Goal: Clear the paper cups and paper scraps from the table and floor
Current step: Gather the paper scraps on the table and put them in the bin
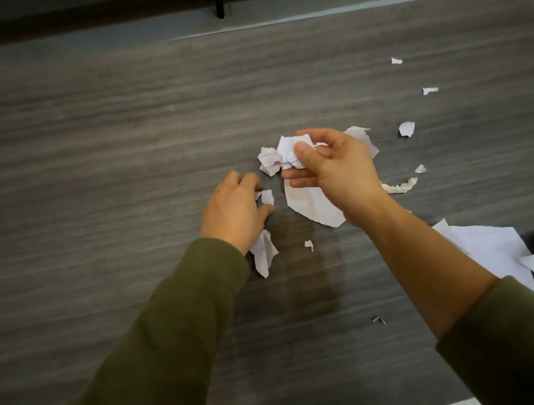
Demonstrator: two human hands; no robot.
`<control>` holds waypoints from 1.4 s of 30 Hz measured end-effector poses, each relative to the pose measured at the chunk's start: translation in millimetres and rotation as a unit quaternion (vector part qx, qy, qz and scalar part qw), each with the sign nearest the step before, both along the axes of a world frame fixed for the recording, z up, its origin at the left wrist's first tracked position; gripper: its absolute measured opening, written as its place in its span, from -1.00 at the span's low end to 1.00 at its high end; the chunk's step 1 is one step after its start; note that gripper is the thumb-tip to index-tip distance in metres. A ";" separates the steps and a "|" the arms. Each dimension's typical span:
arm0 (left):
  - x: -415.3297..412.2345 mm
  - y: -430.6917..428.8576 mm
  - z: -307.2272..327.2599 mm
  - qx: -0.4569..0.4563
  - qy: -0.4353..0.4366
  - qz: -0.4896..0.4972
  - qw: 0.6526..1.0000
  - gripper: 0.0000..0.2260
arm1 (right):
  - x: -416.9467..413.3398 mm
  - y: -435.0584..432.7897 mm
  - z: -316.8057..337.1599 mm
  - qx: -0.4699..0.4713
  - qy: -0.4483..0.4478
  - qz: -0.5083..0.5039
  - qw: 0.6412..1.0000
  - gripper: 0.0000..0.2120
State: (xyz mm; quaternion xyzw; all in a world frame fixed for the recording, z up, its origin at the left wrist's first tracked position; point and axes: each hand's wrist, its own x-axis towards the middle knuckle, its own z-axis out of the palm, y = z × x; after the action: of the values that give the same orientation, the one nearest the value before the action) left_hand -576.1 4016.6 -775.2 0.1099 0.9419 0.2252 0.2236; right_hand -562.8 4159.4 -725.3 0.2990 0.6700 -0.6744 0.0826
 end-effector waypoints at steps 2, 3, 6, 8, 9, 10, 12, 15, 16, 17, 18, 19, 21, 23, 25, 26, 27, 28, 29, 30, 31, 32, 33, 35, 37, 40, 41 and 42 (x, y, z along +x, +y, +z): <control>-0.6 0.8 -3.8 -0.008 0.008 -0.009 1.000 -0.82 | 3.1 -2.2 -3.7 0.007 -0.009 0.010 1.000 -0.80; -1.4 1.2 -4.9 -0.013 0.005 -0.012 1.000 -0.85 | 4.4 -3.1 -4.7 0.008 -0.012 0.011 1.000 -0.80; -3.4 1.8 1.5 0.029 0.002 0.042 0.999 -0.86 | 7.1 -4.6 -5.0 0.020 -0.015 0.009 1.000 -0.84; -5.9 2.1 15.4 0.121 0.037 0.131 0.983 -0.90 | 7.7 -4.6 -3.9 0.037 -0.013 0.010 0.999 -0.85; -7.6 2.8 24.7 0.172 0.055 0.166 0.969 -0.93 | 7.4 -4.9 -2.8 0.043 -0.010 0.010 0.999 -0.83; -9.7 3.9 35.1 0.219 0.061 0.189 0.955 -0.95 | 6.9 -5.8 -0.8 0.043 -0.008 0.011 0.999 -0.82; -14.7 6.6 55.1 0.280 0.059 0.184 0.940 -0.97 | 4.2 -9.5 6.1 0.014 0.001 0.013 1.000 -0.85; -23.3 10.1 76.9 0.265 0.062 0.140 0.952 -0.98 | -3.9 -16.5 21.6 -0.072 0.022 0.006 0.997 -0.91; -26.1 9.8 82.1 0.252 0.065 0.139 0.955 -0.99 | -6.8 -18.0 26.8 -0.092 0.030 0.005 0.995 -0.89; -28.6 8.6 87.0 0.241 0.072 0.141 0.958 -0.98 | -9.4 -19.3 32.3 -0.103 0.037 0.006 0.994 -0.85; -31.0 6.9 91.8 0.229 0.082 0.139 0.960 -0.97 | -11.4 -20.6 37.5 -0.108 0.042 0.007 0.993 -0.82; -32.6 5.2 96.6 0.215 0.093 0.132 0.963 -0.96 | -13.0 -21.8 42.6 -0.112 0.044 0.007 0.993 -0.79; -34.1 2.0 106.2 0.186 0.113 0.105 0.970 -0.94 | -15.1 -24.5 51.7 -0.121 0.037 0.007 0.992 -0.74; -35.0 -0.4 114.1 0.148 0.130 0.070 0.978 -0.92 | -16.0 -27.5 58.8 -0.112 0.029 0.021 0.993 -0.73; -35.6 -2.8 120.4 0.127 0.137 0.044 0.982 -0.91 | -15.7 -29.5 63.8 -0.088 0.033 0.021 0.995 -0.85; -35.8 -4.3 122.5 0.136 0.132 0.041 0.981 -0.91 | -15.5 -29.6 65.7 -0.084 0.037 0.010 0.996 -0.90; -35.4 -5.7 124.4 0.162 0.120 0.052 0.978 -0.91 | -15.4 -29.2 67.7 -0.085 0.040 -0.004 0.996 -0.93; -34.6 -7.6 125.9 0.198 0.104 0.076 0.972 -0.89 | -15.6 -28.3 69.5 -0.085 0.044 -0.018 0.995 -0.94; -33.4 -10.1 126.0 0.231 0.093 0.108 0.962 -0.87 | -15.8 -26.9 70.9 -0.081 0.047 -0.028 0.995 -0.93; -31.8 -13.4 124.2 0.250 0.090 0.137 0.954 -0.84 | -16.0 -25.4 71.2 -0.073 0.050 -0.033 0.996 -0.91; -29.5 -17.1 120.0 0.242 0.093 0.153 0.954 -0.83 | -15.3 -24.8 71.1 -0.066 0.055 -0.033 0.996 -0.90; -26.3 -21.1 113.4 0.207 0.094 0.149 0.962 -0.82 | -14.1 -24.5 69.7 -0.058 0.062 -0.028 0.996 -0.89; -21.9 -24.9 105.0 0.154 0.086 0.127 0.976 -0.82 | -12.2 -25.0 67.8 -0.051 0.066 -0.021 0.996 -0.89; -8.5 -30.1 84.3 0.053 0.035 0.066 0.996 -0.81 | -7.3 -27.2 62.6 -0.047 0.067 -0.003 0.997 -0.87; 7.2 -32.7 63.9 0.011 -0.035 0.029 0.999 -0.79 | -2.6 -29.8 56.5 -0.044 0.063 0.011 0.997 -0.84; 20.7 -32.6 40.9 0.002 -0.090 0.001 0.996 -0.71 | 4.0 -30.5 45.5 -0.024 0.057 0.034 0.998 -0.84; 23.5 -32.0 35.3 0.002 -0.100 -0.009 0.995 -0.64 | 6.5 -29.9 41.8 -0.014 0.055 0.043 0.997 -0.84; 26.6 -31.3 30.2 -0.003 -0.108 -0.024 0.994 -0.55 | 9.3 -28.6 38.0 -0.005 0.053 0.049 0.997 -0.84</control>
State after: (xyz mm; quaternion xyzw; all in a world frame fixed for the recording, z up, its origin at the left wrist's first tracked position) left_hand -549.5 3985.4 -744.9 0.1072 0.9102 0.2272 0.3294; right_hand -553.5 4130.8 -687.3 0.2290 0.6838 -0.6879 0.0817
